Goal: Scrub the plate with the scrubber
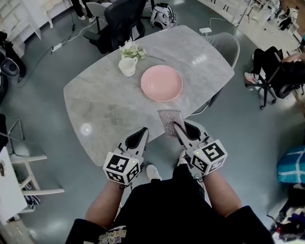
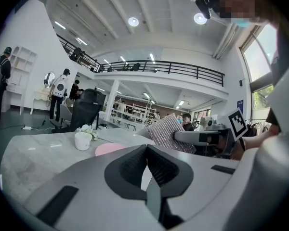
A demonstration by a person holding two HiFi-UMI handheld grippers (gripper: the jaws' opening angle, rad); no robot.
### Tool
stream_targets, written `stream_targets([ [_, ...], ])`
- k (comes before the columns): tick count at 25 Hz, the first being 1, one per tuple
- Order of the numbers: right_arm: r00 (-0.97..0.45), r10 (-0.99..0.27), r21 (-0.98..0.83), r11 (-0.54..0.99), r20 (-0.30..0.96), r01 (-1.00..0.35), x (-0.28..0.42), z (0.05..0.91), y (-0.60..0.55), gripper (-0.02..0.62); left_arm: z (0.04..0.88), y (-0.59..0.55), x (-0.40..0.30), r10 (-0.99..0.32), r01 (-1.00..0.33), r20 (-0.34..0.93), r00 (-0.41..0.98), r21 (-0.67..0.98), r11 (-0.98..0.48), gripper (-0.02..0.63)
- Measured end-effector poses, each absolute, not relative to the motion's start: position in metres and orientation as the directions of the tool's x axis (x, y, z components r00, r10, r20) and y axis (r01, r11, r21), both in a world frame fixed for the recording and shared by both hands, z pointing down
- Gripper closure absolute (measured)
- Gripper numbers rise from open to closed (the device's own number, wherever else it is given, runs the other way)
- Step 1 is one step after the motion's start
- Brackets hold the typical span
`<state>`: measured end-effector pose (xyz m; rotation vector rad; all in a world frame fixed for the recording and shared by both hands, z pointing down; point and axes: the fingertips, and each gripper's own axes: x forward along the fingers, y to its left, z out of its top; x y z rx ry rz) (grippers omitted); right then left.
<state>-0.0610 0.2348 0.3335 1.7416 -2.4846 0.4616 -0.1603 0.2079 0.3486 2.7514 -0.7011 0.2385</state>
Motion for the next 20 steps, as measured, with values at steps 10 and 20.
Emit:
stream_targets([
  [10,-0.356,-0.908,-0.198,0.316,0.219,-0.928,-0.058,0.329,0.213,0.520,0.350,0.190,-0.162,-0.463,-0.512,0.235,0.854,0.230,-0.827,0.589],
  [20,-0.411,-0.884,-0.199,0.371,0.223,-0.907,-0.021,0.331,0.176,0.520,0.357,0.162,-0.132,-0.530,-0.584,0.257,0.808,0.227,-0.779,0.589],
])
